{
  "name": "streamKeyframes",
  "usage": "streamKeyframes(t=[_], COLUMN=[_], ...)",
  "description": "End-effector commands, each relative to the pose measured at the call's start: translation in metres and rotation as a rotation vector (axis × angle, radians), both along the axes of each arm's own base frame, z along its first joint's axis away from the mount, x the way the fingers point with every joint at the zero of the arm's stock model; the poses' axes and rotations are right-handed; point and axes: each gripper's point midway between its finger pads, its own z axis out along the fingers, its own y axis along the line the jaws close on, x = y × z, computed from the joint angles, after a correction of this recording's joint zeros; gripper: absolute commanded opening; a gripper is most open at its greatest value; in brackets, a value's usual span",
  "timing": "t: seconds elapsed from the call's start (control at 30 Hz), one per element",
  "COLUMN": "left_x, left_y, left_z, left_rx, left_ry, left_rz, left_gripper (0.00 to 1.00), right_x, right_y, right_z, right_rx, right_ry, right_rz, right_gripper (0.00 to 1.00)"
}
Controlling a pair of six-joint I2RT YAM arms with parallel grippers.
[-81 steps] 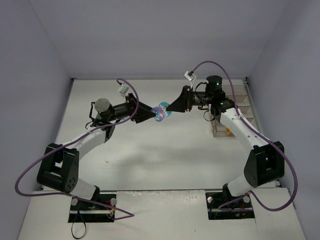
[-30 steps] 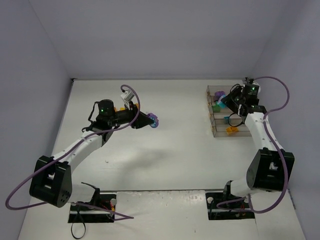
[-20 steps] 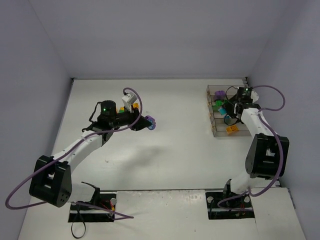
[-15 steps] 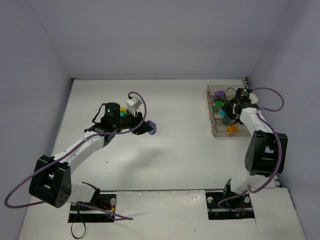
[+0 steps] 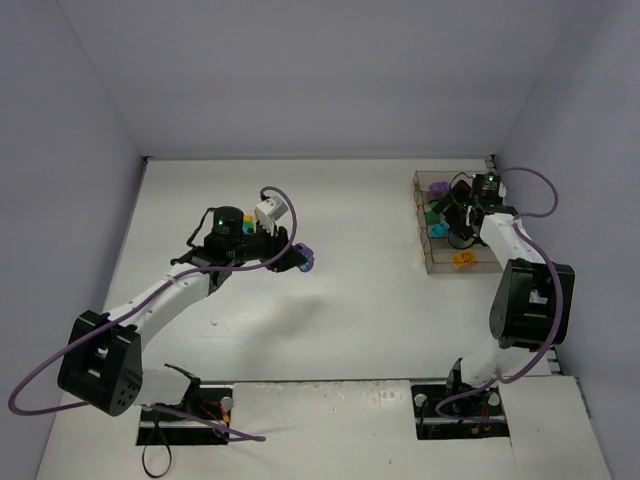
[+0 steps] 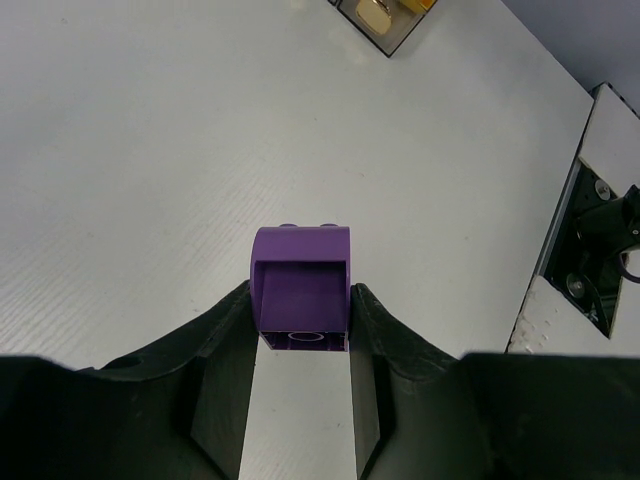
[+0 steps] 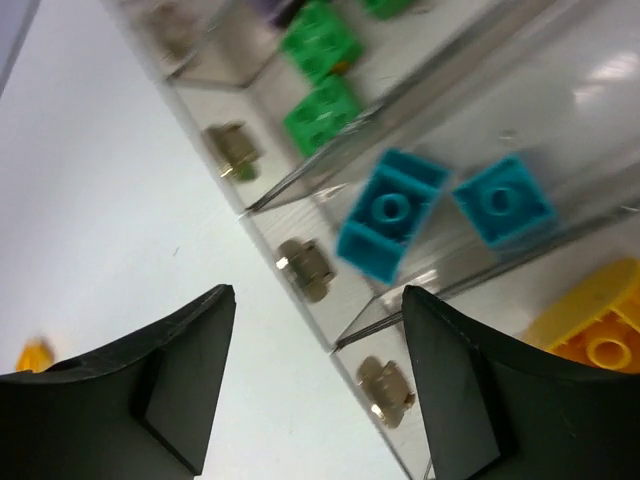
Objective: Sort the legos into containers by color
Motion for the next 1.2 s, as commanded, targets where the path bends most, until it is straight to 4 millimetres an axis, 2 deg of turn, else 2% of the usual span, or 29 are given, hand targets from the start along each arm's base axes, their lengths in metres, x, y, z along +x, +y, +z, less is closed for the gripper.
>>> streamKeyframes(t=[0.0,0.03,0.07,0.1,0.13,0.2,0.23,0.3,0.33,0.43,0.57,0.67,0.83,1.17], left_x=[0.013,0.012,0.015,0.013,0.014,0.014,0.017,0.013,0.013,0.013,0.016,0.020,0.020,0.012], left_y=[-0.010,-0.012,-0.014,-0.016,-0.018,-0.024,-0.028,-0.032,-0.034,-0.040,-0.043,-0.044,-0.045,-0.053], left_z=[0.052,0.056,0.062,0.066,0.070,0.082,0.087,0.092,0.095,0.110,0.127,0.138,0.154,0.158], left_rx=[-0.094,-0.115,-0.133,-0.157,-0.173,-0.220,-0.239,-0.275,-0.290,-0.362,-0.434,-0.468,-0.533,-0.554], left_ry=[-0.145,-0.127,-0.135,-0.112,-0.106,-0.100,-0.114,-0.094,-0.092,-0.103,-0.103,-0.099,-0.089,-0.088], left_rz=[-0.018,-0.013,-0.014,-0.018,-0.020,-0.042,-0.055,-0.088,-0.097,-0.128,-0.118,-0.099,-0.090,-0.120], left_gripper=[0.00,0.00,0.00,0.00,0.00,0.00,0.00,0.00,0.00,0.00,0.00,0.00,0.00,0.00], right_x=[0.020,0.013,0.004,-0.009,-0.016,-0.034,-0.050,-0.067,-0.080,-0.098,-0.116,-0.124,-0.132,-0.129], right_y=[0.043,0.070,0.084,0.110,0.122,0.148,0.177,0.202,0.221,0.246,0.265,0.274,0.288,0.305], right_z=[0.081,0.103,0.106,0.118,0.135,0.144,0.157,0.165,0.171,0.179,0.186,0.188,0.185,0.183], right_rx=[-0.013,0.039,0.058,0.101,0.102,0.127,0.151,0.183,0.220,0.269,0.294,0.309,0.335,0.335], right_ry=[-0.287,-0.376,-0.405,-0.461,-0.528,-0.587,-0.638,-0.686,-0.715,-0.761,-0.796,-0.808,-0.802,-0.793], right_rz=[0.357,0.497,0.575,0.712,0.774,0.903,1.016,1.133,1.218,1.332,1.441,1.494,1.551,1.569], right_gripper=[0.63,0.63,0.62,0.61,0.61,0.62,0.63,0.63,0.63,0.63,0.61,0.56,0.55,0.55])
